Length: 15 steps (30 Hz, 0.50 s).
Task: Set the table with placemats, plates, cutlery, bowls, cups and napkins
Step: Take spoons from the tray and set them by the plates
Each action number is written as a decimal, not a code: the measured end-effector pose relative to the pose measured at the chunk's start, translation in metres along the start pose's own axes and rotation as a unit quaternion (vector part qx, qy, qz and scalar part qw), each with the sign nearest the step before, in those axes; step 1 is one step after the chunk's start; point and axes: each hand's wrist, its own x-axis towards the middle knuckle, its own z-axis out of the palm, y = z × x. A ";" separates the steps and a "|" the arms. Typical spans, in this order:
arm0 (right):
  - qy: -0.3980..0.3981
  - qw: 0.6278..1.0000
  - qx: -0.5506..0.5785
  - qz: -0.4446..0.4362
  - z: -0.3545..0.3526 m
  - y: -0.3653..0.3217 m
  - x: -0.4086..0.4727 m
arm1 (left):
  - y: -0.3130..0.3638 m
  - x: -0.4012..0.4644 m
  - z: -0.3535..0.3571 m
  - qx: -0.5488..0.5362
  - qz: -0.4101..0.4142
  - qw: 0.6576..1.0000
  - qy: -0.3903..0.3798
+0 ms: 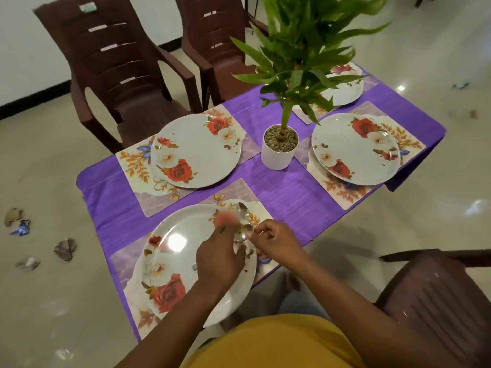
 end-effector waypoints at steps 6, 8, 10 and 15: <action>0.027 0.996 0.082 -0.011 -0.048 0.004 0.009 | 0.060 0.016 0.024 -0.061 0.013 0.997 -0.040; 0.037 0.995 0.089 -0.016 -0.078 0.007 0.015 | 0.080 0.024 0.037 -0.114 -0.009 0.991 -0.067; 0.043 0.996 0.079 -0.027 -0.109 0.010 0.022 | 0.102 0.034 0.053 -0.141 -0.051 0.983 -0.103; 0.036 0.995 0.087 -0.046 -0.181 0.018 0.037 | 0.165 0.060 0.087 -0.173 -0.110 0.969 -0.136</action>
